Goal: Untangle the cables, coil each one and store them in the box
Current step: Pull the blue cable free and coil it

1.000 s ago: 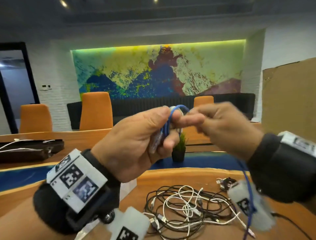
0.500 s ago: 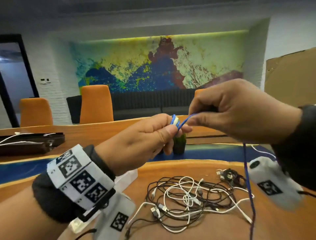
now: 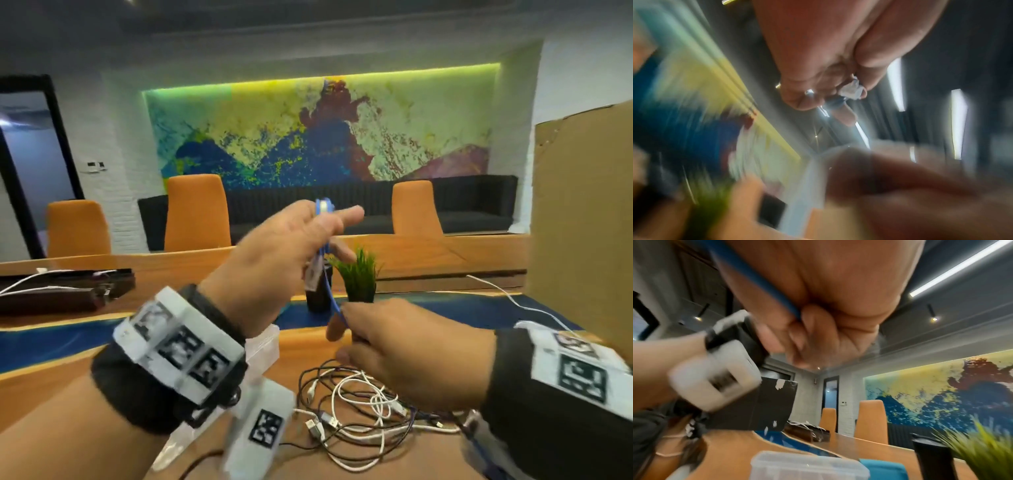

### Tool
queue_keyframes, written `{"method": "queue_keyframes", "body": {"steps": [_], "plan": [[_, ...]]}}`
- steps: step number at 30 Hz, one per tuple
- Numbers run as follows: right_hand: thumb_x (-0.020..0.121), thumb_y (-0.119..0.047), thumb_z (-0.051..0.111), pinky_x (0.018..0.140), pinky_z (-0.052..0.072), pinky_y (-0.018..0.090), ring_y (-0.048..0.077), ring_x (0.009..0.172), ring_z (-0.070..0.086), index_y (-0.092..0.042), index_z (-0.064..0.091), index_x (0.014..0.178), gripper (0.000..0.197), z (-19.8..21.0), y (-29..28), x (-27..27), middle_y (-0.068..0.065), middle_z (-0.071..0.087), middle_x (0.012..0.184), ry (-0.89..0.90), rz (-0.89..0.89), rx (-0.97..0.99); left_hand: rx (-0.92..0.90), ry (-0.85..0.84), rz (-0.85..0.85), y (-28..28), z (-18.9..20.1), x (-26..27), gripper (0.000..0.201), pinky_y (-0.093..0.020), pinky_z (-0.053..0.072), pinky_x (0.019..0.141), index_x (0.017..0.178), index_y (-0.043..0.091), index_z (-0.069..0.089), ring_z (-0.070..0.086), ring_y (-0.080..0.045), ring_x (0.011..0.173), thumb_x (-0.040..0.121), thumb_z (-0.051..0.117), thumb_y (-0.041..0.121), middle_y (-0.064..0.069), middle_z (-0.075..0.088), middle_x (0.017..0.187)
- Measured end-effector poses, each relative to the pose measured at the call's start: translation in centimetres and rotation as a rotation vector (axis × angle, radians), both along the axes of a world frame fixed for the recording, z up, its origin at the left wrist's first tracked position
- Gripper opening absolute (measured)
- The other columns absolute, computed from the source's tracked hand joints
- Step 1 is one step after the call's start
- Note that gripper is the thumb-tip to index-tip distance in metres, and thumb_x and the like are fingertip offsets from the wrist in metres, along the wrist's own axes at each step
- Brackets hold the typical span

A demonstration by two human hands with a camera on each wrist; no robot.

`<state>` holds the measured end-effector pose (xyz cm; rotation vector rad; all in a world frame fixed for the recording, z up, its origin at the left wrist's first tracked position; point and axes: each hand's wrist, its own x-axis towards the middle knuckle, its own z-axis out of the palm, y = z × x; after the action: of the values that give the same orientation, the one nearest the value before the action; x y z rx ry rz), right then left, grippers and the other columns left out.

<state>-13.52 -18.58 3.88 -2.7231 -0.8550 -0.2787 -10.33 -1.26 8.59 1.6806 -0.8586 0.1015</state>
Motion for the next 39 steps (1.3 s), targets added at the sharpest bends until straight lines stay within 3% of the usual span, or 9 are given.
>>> {"method": "queue_keyframes", "body": {"steps": [4, 7, 10, 18, 22, 26, 29, 31, 39], "plan": [[0.095, -0.040, 0.056, 0.058, 0.036, 0.016, 0.003, 0.065, 0.046, -0.027, 0.054, 0.084, 0.017, 3.3, -0.7, -1.6, -0.013, 0.050, 0.071, -0.170, 0.037, -0.118, 0.484, -0.417, 0.137, 0.8, -1.4, 1.4, 0.014, -0.022, 0.050, 0.080, 0.100, 0.032, 0.059, 0.063, -0.002, 0.094, 0.104, 0.046, 0.027, 0.012, 0.067, 0.109], [0.093, -0.038, 0.054, 0.056, 0.039, 0.028, 0.010, 0.059, 0.046, -0.020, 0.062, 0.083, 0.022, 5.0, -2.4, -0.6, -0.010, 0.053, 0.067, -0.505, 0.015, -0.050, 0.547, -0.361, 0.122, 1.9, -1.4, 1.8, 0.016, -0.019, 0.044, 0.070, 0.096, 0.026, 0.060, 0.056, -0.002, 0.076, 0.104, 0.046, 0.028, 0.004, 0.065, 0.090], [0.092, -0.034, 0.051, 0.060, 0.044, 0.032, 0.013, 0.063, 0.051, -0.016, 0.069, 0.091, 0.026, 6.5, -3.7, 0.5, -0.006, 0.058, 0.070, -0.645, 0.001, 0.148, 0.338, -0.006, -0.078, 2.4, -2.0, 1.3, 0.026, -0.032, 0.038, 0.068, 0.093, 0.026, 0.069, 0.051, -0.014, 0.072, 0.097, 0.044, 0.032, -0.027, 0.065, 0.115], [0.098, -0.019, 0.049, 0.075, 0.049, 0.028, 0.005, 0.074, 0.059, -0.023, 0.062, 0.088, 0.017, 0.7, -1.0, 3.7, -0.010, 0.062, 0.079, -0.280, -0.087, 0.414, -0.168, 0.424, -0.523, 1.2, -0.9, -1.5, 0.027, -0.023, 0.030, 0.061, 0.092, 0.019, 0.067, 0.050, -0.006, 0.066, 0.099, 0.043, 0.029, -0.010, 0.067, 0.118], [0.100, -0.033, 0.050, 0.075, 0.043, 0.023, 0.009, 0.089, 0.053, -0.028, 0.055, 0.115, 0.017, -1.1, 1.5, 0.3, -0.009, 0.057, 0.101, 0.029, -0.022, 0.039, 0.060, -0.043, -0.084, 1.4, -1.6, 0.5, 0.031, -0.037, 0.055, 0.080, 0.096, 0.010, 0.068, 0.066, -0.006, 0.099, 0.102, 0.044, 0.029, -0.008, 0.067, 0.107], [0.099, -0.035, 0.049, 0.063, 0.040, 0.019, 0.006, 0.073, 0.050, -0.027, 0.056, 0.092, 0.013, 1.3, 0.7, -1.3, -0.010, 0.056, 0.082, -0.022, 0.092, -0.020, 0.493, -0.370, 0.124, 2.8, -2.5, 2.3, 0.026, -0.029, 0.050, 0.088, 0.108, 0.020, 0.064, 0.063, -0.003, 0.103, 0.098, 0.044, 0.033, 0.009, 0.068, 0.109], [0.095, -0.032, 0.057, 0.061, 0.042, 0.017, 0.003, 0.068, 0.054, -0.025, 0.062, 0.083, 0.015, 3.5, -1.4, 0.1, -0.011, 0.056, 0.069, -0.275, 0.055, 0.218, 0.461, -0.198, -0.007, 3.5, -2.8, 1.9, 0.025, -0.015, 0.043, 0.065, 0.100, 0.020, 0.065, 0.055, -0.002, 0.073, 0.098, 0.043, 0.031, 0.014, 0.066, 0.088], [0.094, -0.029, 0.060, 0.059, 0.041, 0.014, 0.000, 0.066, 0.054, -0.020, 0.067, 0.085, 0.015, 4.1, -2.3, 1.5, -0.013, 0.056, 0.066, -0.388, 0.038, 0.295, 0.363, -0.010, -0.154, 3.5, -2.8, 1.5, 0.026, -0.016, 0.037, 0.058, 0.099, 0.025, 0.067, 0.049, -0.013, 0.069, 0.099, 0.041, 0.029, -0.008, 0.070, 0.097], [0.100, -0.035, 0.049, 0.068, 0.048, 0.040, 0.019, 0.073, 0.059, -0.014, 0.067, 0.090, 0.029, 0.5, -2.1, 4.9, 0.007, 0.065, 0.079, -0.303, -0.067, 0.591, -0.170, 0.606, -0.690, 3.0, -1.4, 0.0, 0.020, -0.026, 0.025, 0.061, 0.097, 0.015, 0.063, 0.053, -0.007, 0.069, 0.099, 0.048, 0.028, -0.016, 0.053, 0.129]]}}
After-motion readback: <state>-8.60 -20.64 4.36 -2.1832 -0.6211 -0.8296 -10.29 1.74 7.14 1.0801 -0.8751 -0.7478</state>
